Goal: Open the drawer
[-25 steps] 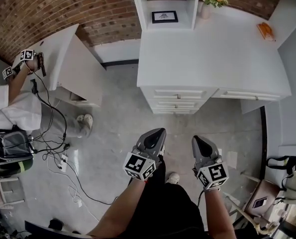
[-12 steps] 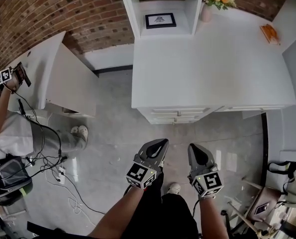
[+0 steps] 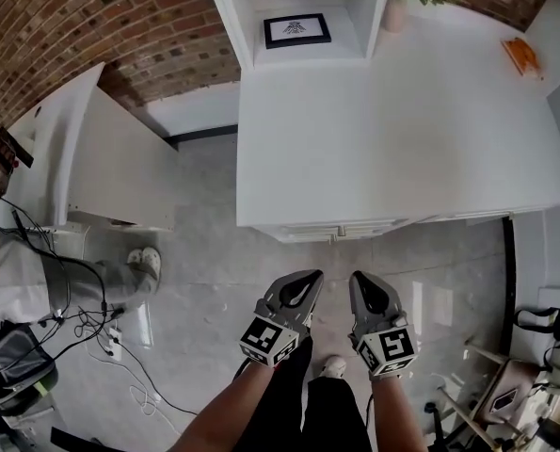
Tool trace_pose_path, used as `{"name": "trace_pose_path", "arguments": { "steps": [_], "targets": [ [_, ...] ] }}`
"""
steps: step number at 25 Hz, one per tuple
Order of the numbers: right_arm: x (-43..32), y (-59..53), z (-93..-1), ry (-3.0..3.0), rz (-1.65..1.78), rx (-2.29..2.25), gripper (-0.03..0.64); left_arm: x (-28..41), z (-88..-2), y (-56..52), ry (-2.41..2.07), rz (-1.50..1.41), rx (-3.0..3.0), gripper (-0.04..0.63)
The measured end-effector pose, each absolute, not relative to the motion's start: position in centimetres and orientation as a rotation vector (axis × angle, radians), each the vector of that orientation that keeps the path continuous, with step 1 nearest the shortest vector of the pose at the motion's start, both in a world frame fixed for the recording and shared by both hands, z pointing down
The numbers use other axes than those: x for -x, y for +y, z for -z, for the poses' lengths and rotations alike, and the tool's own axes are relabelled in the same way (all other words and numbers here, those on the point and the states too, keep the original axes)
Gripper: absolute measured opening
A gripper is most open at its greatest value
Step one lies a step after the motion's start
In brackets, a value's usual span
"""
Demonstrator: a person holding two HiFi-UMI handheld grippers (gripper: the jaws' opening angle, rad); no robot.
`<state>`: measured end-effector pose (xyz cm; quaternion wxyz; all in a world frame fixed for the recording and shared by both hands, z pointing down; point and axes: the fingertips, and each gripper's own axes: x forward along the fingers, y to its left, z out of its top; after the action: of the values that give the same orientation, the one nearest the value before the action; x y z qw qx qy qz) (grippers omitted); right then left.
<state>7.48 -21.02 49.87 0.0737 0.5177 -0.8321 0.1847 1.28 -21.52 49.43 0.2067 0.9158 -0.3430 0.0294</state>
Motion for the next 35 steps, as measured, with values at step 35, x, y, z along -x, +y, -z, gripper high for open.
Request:
{"name": "trace_pose_path", "arguments": {
  "steps": [35],
  "targets": [
    [-6.1,-29.8,-57.8,-2.319,-0.471,-1.847,0.114,-2.0,-56.5,-26.4,-1.028,0.027,-2.527,0.003]
  ]
}}
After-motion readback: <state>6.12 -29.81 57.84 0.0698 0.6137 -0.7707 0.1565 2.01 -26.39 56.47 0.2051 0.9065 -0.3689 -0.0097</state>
